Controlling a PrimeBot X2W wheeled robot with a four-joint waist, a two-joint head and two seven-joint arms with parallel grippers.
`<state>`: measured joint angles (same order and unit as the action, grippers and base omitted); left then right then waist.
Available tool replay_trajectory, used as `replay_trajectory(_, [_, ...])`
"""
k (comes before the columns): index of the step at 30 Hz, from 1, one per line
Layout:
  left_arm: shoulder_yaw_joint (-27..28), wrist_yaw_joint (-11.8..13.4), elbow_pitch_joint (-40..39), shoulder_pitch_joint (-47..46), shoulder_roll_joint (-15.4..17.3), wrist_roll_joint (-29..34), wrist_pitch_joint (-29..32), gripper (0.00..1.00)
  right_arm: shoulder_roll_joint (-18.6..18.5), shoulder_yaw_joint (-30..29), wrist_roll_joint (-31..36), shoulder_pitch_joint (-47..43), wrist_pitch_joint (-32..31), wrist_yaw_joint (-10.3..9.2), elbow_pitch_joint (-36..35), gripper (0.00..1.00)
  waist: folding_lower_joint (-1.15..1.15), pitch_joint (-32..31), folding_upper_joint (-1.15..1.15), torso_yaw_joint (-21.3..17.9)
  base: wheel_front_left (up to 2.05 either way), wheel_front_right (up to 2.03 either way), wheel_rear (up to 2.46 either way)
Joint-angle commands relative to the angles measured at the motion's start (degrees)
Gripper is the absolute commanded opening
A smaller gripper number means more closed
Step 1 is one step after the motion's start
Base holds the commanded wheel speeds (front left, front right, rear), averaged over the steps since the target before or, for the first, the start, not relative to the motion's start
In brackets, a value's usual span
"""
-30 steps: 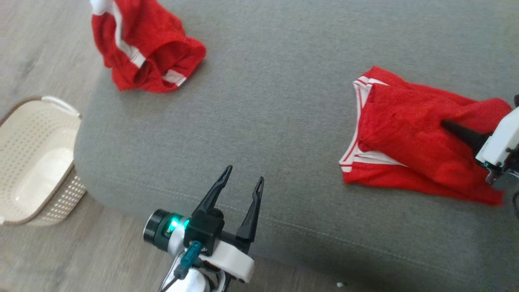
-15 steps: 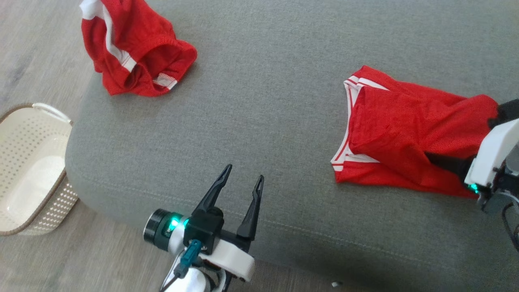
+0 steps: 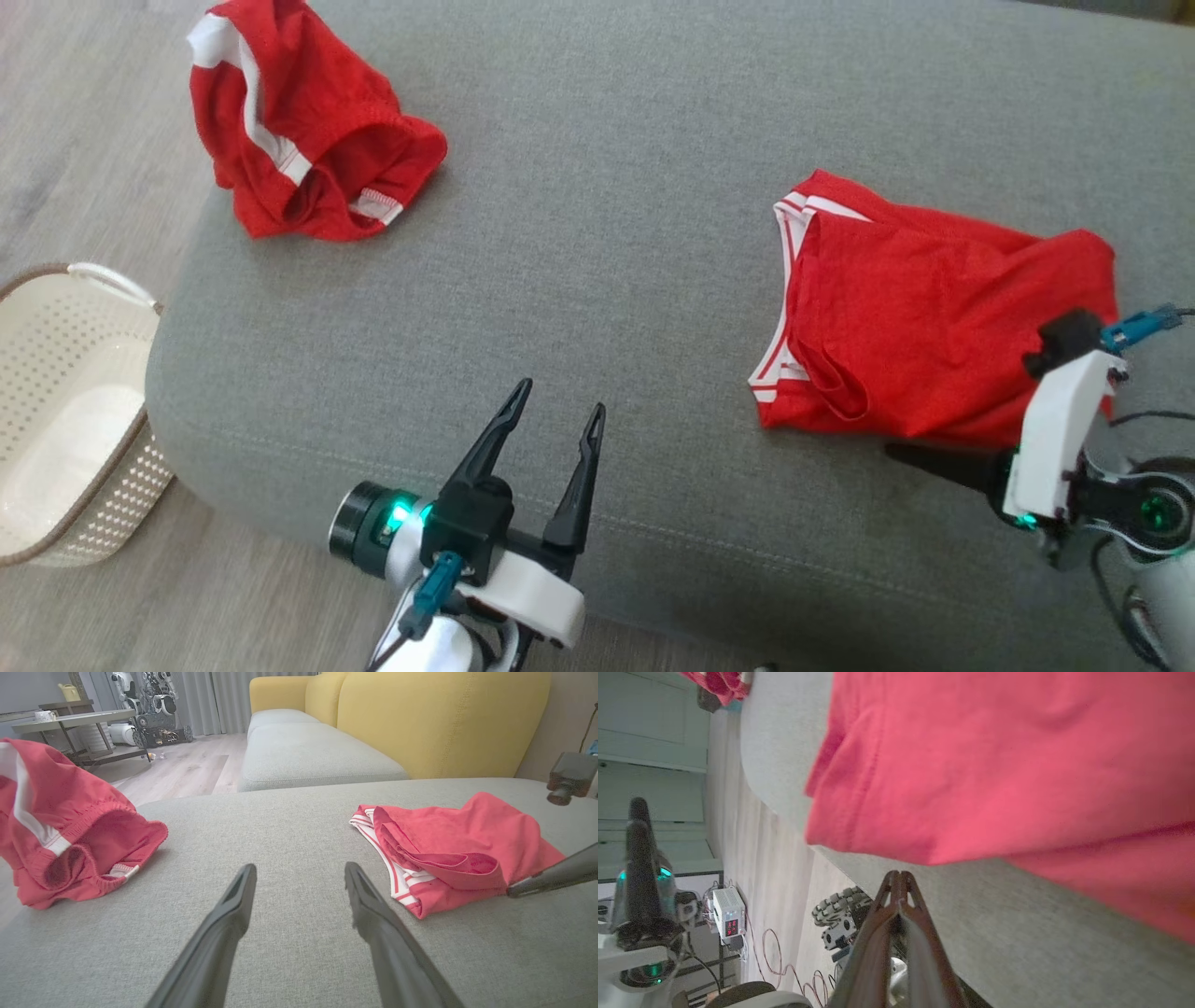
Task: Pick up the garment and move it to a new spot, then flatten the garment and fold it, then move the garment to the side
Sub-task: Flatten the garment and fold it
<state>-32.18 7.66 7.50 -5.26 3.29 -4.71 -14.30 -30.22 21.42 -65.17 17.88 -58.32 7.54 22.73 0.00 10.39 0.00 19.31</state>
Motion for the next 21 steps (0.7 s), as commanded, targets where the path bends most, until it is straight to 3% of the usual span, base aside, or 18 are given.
replay_trajectory(1, [2.21,0.38,-1.6,-1.2,-0.41,-0.18,-0.7,1.0,0.11,-1.02,-0.43,0.58,0.96,-0.05,-3.54,0.0,0.0,-0.52,0.0,-0.08,0.0,0.0,0.0])
replay_trajectory(7, [3.09,0.41,-1.46,0.25,-0.23,0.27,-0.7,1.0,3.54,-2.63,1.05,0.26,8.66,-0.05,-10.14,0.0,0.0,-2.84,0.0,-1.05,0.0,0.0,0.0])
replay_trajectory(11, [3.53,0.29,-1.62,0.99,0.22,0.77,-0.7,1.0,4.07,0.03,6.1,-1.06,15.03,-0.05,-10.56,0.0,0.0,-4.1,0.0,-1.53,0.0,0.0,0.0])
replay_trajectory(15, [3.7,0.05,-1.65,1.66,0.61,1.11,-0.7,1.0,5.39,3.79,11.37,-1.75,23.69,-0.05,-6.34,0.0,0.0,-5.18,0.0,-1.87,0.0,0.0,0.0])
replay_trajectory(21, [3.4,-0.33,-1.59,2.26,0.92,1.64,-0.7,1.0,14.05,2.66,18.73,-0.73,43.25,-0.05,7.1,0.0,0.0,-6.46,0.0,-1.71,0.0,0.0,0.0])
